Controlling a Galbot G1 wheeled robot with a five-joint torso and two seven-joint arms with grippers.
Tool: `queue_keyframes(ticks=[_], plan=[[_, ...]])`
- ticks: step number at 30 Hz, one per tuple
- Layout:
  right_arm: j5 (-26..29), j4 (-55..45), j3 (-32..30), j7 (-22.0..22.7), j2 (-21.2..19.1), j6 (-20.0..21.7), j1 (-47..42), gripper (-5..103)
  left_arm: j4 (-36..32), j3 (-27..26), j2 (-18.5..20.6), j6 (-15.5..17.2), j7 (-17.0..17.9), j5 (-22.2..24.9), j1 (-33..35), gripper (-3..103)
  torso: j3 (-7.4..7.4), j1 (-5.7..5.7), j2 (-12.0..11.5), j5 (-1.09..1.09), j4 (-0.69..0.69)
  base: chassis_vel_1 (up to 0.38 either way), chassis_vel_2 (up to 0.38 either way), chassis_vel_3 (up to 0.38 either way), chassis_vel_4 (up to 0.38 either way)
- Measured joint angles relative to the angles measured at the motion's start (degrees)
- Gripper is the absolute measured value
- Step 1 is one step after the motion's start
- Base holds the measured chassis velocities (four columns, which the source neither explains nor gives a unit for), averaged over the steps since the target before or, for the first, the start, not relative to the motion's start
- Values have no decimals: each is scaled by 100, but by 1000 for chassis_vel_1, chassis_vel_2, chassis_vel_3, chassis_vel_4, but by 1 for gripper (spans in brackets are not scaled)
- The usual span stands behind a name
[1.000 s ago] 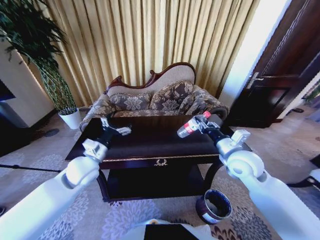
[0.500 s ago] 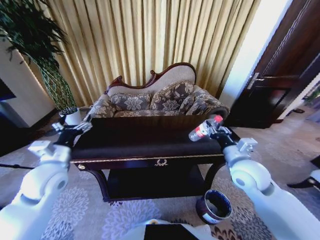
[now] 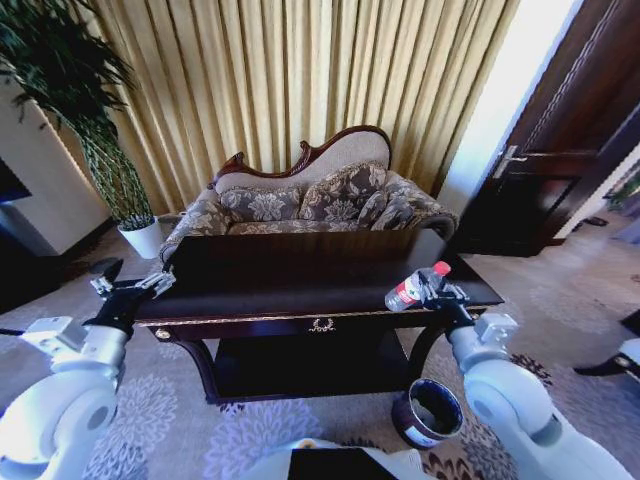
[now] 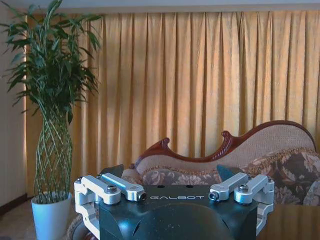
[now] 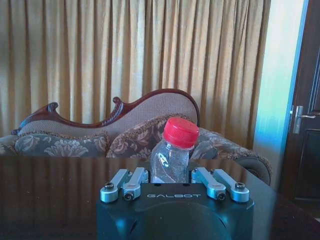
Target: Move to the front of the table and place the trash on the table into the trash bin.
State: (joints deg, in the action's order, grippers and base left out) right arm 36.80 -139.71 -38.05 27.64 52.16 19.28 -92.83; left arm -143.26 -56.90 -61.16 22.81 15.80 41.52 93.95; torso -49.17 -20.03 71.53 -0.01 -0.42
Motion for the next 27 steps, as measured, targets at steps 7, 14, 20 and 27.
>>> queue_keyframes(ticks=[7,14,20,27], plan=[[10,-159,-49,-5,-15,-3,-99,33,-21,-83,-74,17,-238,-19,125,100,0,-1,-1,0,-1,0,0,0,0],[29,-268,-62,-9,7,-5,-144,33,-12,-132,-11,33,-328,-22,211,100,0,-1,-1,1,-1,0,0,0,0],[29,-316,-80,-12,30,-7,-194,32,-7,-130,4,50,-328,-27,244,100,0,-1,-1,0,0,0,0,0,0],[12,-323,-89,-15,19,-7,-215,32,-4,-108,19,69,-330,-33,234,100,0,-1,-1,0,-1,0,0,0,0]])
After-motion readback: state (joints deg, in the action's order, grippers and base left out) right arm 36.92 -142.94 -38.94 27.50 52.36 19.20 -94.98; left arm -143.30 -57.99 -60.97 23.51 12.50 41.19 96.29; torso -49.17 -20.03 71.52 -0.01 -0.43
